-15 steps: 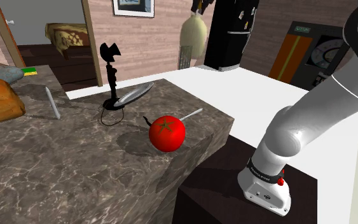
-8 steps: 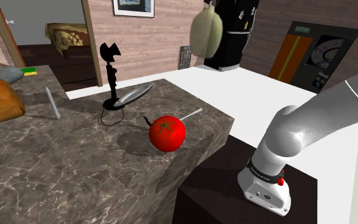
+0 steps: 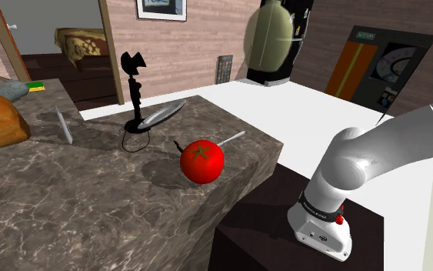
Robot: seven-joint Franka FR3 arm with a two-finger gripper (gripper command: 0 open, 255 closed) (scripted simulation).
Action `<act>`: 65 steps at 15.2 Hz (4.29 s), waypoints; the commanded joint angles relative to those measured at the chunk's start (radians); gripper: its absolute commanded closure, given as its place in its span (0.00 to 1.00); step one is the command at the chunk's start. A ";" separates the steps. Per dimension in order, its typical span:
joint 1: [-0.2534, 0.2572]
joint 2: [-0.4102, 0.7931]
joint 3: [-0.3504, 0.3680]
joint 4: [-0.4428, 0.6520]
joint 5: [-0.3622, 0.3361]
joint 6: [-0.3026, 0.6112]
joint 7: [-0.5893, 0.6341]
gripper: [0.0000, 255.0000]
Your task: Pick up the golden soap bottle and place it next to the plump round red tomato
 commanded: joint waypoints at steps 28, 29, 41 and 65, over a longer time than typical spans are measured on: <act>0.006 -0.290 0.012 -0.614 0.017 0.323 -0.029 1.00; 0.007 -0.298 0.012 -0.633 0.018 0.333 -0.030 1.00; 0.012 -0.381 0.022 -0.841 0.030 0.458 -0.040 1.00; 0.026 -0.468 0.042 -1.118 0.054 0.648 -0.052 1.00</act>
